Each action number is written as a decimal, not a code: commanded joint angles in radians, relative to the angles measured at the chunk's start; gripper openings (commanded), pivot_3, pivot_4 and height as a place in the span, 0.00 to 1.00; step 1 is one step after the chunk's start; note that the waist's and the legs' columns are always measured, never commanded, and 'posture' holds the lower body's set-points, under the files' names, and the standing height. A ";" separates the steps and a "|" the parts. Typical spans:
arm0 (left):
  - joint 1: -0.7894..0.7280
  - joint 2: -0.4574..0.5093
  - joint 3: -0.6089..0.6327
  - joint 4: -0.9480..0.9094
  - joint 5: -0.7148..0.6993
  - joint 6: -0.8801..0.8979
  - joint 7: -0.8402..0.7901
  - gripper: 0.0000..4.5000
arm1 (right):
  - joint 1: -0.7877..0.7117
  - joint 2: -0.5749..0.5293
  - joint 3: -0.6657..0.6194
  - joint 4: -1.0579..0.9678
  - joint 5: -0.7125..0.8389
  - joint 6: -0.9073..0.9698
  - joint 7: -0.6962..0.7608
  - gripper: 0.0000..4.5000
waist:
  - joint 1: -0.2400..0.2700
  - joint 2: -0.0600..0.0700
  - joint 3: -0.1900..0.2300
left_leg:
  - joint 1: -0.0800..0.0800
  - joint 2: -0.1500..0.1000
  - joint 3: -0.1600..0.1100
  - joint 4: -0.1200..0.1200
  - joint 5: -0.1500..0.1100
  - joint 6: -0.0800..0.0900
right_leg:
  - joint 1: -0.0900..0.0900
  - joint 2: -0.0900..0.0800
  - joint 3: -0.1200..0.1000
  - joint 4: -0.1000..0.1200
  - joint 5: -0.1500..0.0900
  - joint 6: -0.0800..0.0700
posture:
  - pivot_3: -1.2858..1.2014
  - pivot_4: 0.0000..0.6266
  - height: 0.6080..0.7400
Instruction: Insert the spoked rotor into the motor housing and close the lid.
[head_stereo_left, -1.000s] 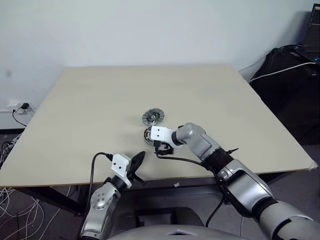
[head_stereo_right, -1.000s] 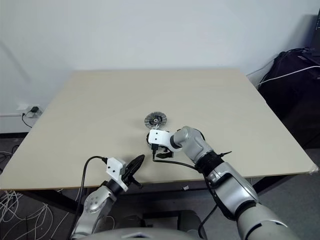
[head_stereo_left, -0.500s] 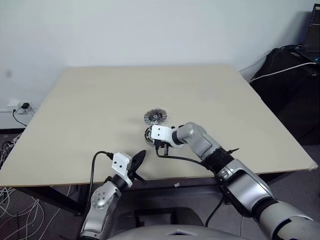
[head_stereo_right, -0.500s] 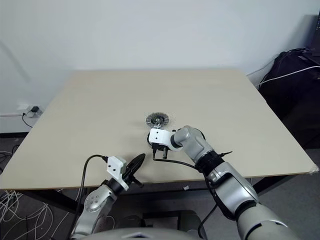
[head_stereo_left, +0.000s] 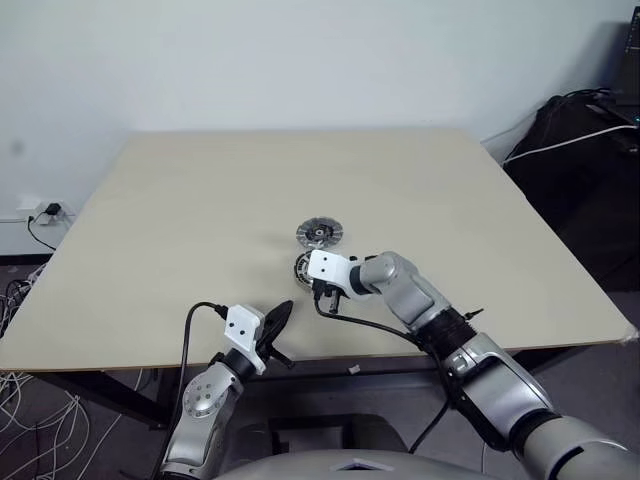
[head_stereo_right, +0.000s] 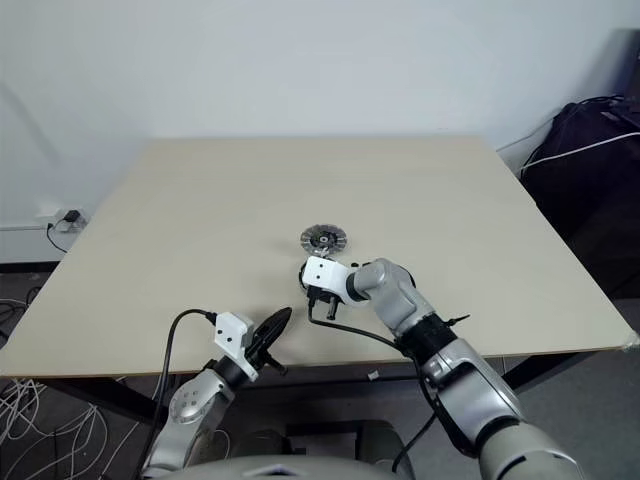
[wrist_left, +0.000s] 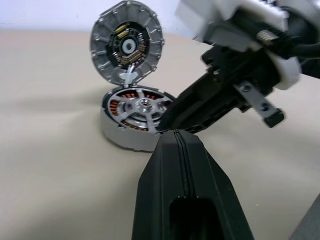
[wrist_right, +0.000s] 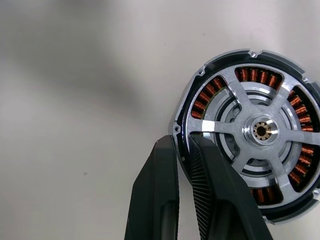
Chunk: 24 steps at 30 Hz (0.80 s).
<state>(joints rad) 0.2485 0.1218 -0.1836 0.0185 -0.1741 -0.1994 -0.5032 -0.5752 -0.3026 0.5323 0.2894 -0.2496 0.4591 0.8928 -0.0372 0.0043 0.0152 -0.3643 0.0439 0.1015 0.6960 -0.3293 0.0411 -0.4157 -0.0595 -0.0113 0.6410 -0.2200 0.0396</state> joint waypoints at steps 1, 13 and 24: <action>-0.014 -0.001 -0.001 -0.031 -0.014 -0.005 -0.008 0.00 | 0.011 -0.035 -0.053 -0.172 0.011 0.059 -0.006 0.02 | 0.000 0.000 0.000 | 0.000 0.000 0.000 0.000 0.000 0.000 | 0.000 0.000 0.000 0.000 0.000 0.000 | 0.52 0.00 1.00; -0.028 -0.005 0.001 0.005 -0.019 -0.010 -0.030 0.00 | 0.138 -0.082 -0.101 -0.489 0.101 0.404 -0.024 0.02 | 0.002 -0.001 0.001 | 0.000 0.000 -0.001 0.000 0.000 0.001 | 0.000 0.000 0.000 -0.001 0.000 0.000 | 0.52 0.00 1.00; -0.035 -0.006 0.010 0.044 -0.026 -0.026 -0.046 0.00 | 0.190 -0.007 -0.154 -0.576 0.166 0.693 -0.208 0.02 | 0.002 -0.002 0.001 | -0.001 0.000 -0.001 0.000 0.000 0.001 | 0.000 0.000 -0.001 -0.001 0.000 -0.001 | 0.52 0.00 1.00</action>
<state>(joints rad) 0.2261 0.1203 -0.1793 0.0726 -0.1803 -0.2032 -0.5435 -0.3656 -0.3190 0.4228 -0.2164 -0.0972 1.1294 0.7170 -0.0357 0.0027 0.0161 -0.3648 0.0437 0.1007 0.6960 -0.3297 0.0418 -0.4157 -0.0597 -0.0120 0.6402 -0.2204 0.0392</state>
